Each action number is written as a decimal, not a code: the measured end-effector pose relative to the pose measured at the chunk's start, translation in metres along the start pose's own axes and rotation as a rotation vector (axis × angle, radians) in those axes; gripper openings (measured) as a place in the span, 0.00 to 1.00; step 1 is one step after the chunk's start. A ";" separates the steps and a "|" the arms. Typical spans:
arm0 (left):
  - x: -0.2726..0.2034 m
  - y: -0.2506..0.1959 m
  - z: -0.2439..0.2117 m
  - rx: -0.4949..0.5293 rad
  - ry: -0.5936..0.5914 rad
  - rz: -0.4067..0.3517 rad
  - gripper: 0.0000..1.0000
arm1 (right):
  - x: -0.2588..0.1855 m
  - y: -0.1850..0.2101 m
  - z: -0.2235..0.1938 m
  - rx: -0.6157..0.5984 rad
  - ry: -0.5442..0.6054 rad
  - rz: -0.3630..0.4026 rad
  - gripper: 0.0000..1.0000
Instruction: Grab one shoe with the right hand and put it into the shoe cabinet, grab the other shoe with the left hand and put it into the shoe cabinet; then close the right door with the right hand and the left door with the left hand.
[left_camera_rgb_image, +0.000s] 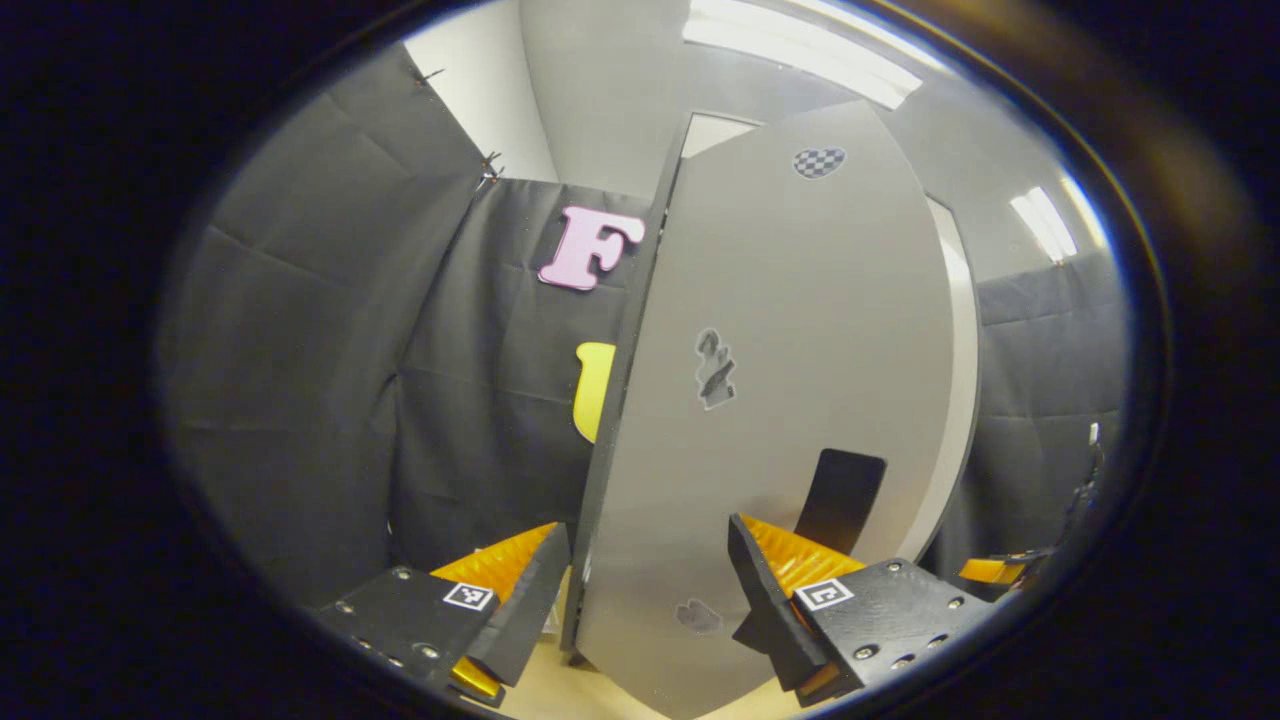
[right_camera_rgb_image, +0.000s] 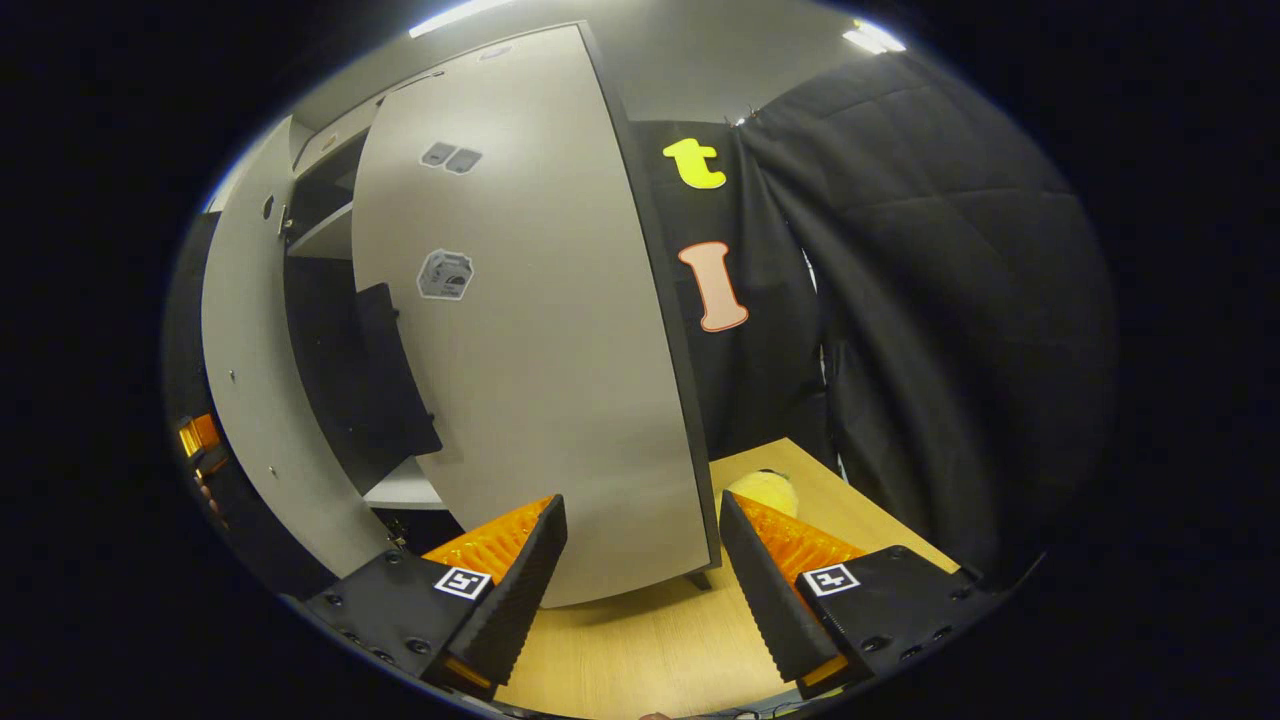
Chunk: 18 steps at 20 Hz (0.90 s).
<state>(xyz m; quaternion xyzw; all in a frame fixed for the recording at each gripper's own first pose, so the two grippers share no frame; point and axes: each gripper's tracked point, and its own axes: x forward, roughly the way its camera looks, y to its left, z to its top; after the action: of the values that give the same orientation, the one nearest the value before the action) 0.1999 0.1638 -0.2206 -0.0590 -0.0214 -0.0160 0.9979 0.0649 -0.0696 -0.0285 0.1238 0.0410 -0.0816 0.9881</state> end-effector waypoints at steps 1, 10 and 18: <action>0.005 -0.008 -0.003 0.010 0.007 -0.002 0.96 | 0.000 0.000 0.000 0.002 0.007 0.003 0.97; 0.006 -0.011 -0.008 0.051 0.059 0.052 0.96 | 0.004 -0.003 -0.001 0.009 0.034 0.038 0.97; -0.025 0.019 -0.011 0.014 0.055 0.128 0.89 | 0.012 0.024 0.010 -0.045 0.000 0.096 0.98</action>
<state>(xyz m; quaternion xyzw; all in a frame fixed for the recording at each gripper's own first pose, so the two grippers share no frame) 0.1757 0.1823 -0.2344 -0.0528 0.0098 0.0463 0.9975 0.0815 -0.0506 -0.0143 0.1033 0.0367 -0.0330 0.9934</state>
